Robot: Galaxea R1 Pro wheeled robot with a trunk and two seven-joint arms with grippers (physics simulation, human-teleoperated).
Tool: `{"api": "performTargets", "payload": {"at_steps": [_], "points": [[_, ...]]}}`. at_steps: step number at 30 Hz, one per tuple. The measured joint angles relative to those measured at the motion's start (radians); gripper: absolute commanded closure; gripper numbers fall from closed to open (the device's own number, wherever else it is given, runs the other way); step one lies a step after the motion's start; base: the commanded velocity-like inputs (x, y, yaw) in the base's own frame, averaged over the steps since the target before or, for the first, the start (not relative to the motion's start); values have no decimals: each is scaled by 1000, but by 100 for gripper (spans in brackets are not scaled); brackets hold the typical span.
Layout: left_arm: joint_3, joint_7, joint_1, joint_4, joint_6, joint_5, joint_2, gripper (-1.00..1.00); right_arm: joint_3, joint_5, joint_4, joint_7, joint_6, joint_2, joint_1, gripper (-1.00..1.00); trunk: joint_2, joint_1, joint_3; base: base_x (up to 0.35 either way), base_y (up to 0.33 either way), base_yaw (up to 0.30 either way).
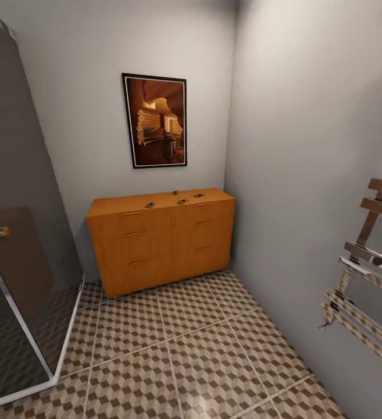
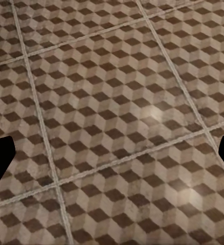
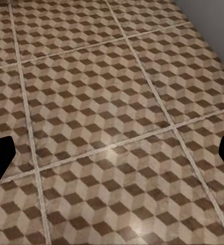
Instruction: Take the four mousetraps from the cabinet in the bathroom and place them on the bathroom floor. Make sure all four end up on the same floor surface, and ensure that at least two of them are either under or directly next to the same bathroom sink.
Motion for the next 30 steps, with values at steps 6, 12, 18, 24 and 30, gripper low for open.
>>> {"api": "performTargets", "payload": {"at_steps": [6,12,18,24,30], "points": [[0,0,0,0,0,0,0,-100,0,0,0,0,0,0,0,-100,0,0,0,118,0,197],[0,0,0,0,0,0,0,-100,0,0,0,0,0,0,0,-100,0,0,0,54,0,184],[0,0,0,-1,0,0,0,-100,0,0,0,0,0,0,0,-100,0,0,0,9,0,71],[0,0,0,-1,0,0,0,-100,0,0,0,0,0,0,0,-100,0,0,0,2,0,13],[0,0,0,0,0,0,0,-100,0,0,0,0,0,0,0,-100,0,0,0,0,0,2]]}}
